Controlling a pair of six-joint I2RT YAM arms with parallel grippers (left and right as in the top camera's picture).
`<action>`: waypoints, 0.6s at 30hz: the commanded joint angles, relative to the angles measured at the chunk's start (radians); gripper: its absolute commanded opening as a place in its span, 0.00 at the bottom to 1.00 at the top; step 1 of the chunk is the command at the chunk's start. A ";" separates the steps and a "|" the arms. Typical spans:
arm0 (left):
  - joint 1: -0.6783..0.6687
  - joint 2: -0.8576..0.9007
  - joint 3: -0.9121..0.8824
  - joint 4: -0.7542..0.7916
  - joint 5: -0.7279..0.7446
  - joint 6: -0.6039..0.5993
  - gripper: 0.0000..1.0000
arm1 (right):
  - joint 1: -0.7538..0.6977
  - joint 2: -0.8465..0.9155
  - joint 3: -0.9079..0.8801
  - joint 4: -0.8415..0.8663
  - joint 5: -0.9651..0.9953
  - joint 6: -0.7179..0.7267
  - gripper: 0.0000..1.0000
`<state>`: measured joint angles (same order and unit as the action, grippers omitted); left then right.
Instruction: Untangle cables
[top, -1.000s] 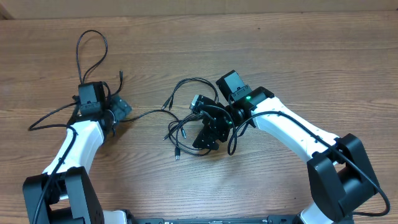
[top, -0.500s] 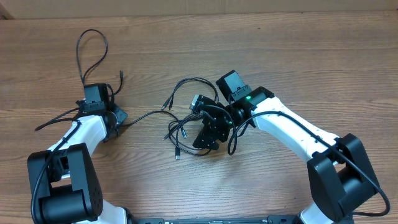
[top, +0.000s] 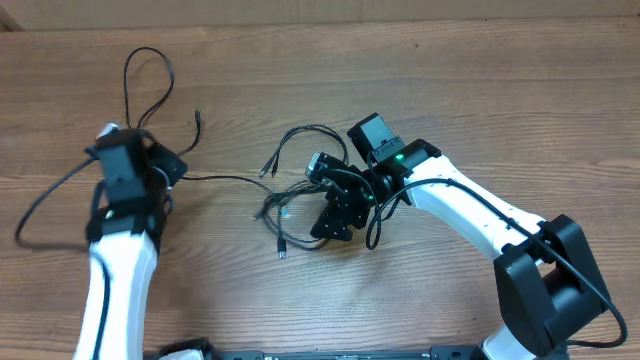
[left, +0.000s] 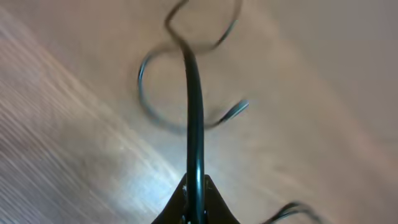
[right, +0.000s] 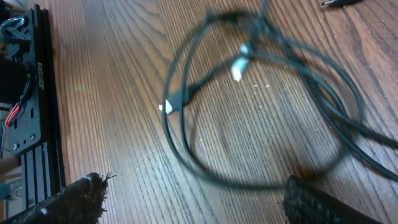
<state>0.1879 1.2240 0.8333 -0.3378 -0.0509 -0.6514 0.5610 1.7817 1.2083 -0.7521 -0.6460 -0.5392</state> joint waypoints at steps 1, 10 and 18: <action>0.051 -0.188 0.047 -0.003 -0.008 0.046 0.04 | 0.001 0.006 0.019 0.003 0.000 -0.008 0.90; 0.084 -0.343 0.119 -0.002 0.181 0.045 0.04 | 0.001 0.006 0.019 0.015 0.000 -0.008 0.91; 0.084 -0.343 0.135 0.008 0.340 -0.031 0.04 | 0.001 0.006 0.019 0.086 -0.019 -0.013 1.00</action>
<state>0.2687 0.8883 0.9363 -0.3359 0.1978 -0.6533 0.5610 1.7817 1.2083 -0.7033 -0.6476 -0.5426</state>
